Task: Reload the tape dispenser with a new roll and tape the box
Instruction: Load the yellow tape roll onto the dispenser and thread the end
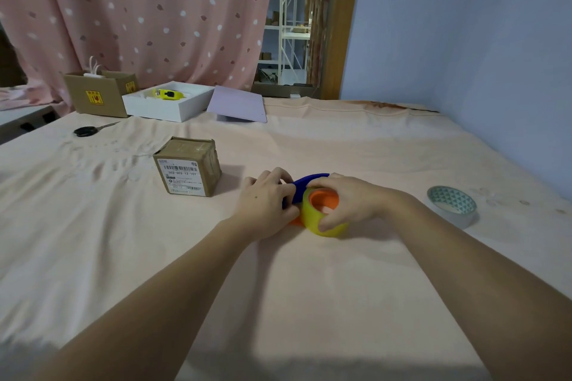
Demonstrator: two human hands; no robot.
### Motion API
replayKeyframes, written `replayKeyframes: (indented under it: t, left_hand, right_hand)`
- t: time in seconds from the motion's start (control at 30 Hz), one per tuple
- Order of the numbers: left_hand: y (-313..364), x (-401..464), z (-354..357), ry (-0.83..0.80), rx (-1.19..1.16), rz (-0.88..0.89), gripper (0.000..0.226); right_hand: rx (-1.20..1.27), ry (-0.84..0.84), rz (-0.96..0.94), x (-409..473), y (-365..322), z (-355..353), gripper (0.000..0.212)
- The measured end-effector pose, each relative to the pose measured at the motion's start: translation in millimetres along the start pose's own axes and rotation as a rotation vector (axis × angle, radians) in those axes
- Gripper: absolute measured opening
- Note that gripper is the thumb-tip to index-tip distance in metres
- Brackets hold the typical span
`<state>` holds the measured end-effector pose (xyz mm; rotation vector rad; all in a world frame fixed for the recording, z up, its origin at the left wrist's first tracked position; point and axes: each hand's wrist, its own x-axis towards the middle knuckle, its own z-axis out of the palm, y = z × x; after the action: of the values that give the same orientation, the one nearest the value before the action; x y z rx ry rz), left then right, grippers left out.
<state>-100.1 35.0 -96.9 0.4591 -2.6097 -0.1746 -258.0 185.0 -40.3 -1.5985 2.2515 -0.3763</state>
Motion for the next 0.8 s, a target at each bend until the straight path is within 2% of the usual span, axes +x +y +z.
replayKeyframes:
  t: [0.1, 0.37, 0.53, 0.6, 0.7, 0.8]
  left_hand:
    - [-2, -3, 0, 0.007, -0.018, 0.002, 0.020]
    - [9, 1, 1, 0.002, 0.000, -0.071, 0.017]
    - [-2, -1, -11, -0.136, -0.085, 0.035, 0.007]
    - [-6, -2, -18, -0.178, -0.091, 0.075, 0.005]
    - [-7, -3, -23, -0.187, -0.105, 0.092, 0.006]
    - [-9, -5, -24, -0.180, -0.108, 0.078, 0.016]
  right_hand:
    - [-0.017, 0.011, -0.003, 2, 0, 0, 0.076]
    - [0.054, -0.103, -0.039, -2, 6, -5, 0.088]
    - [-0.047, -0.185, 0.029, 0, -5, -7, 0.086]
    - [-0.090, -0.164, 0.063, 1, -14, -6, 0.085]
    - [-0.124, -0.061, 0.031, 5, -19, 2, 0.075]
    - [-0.070, -0.057, -0.042, 5, -17, 10, 0.058]
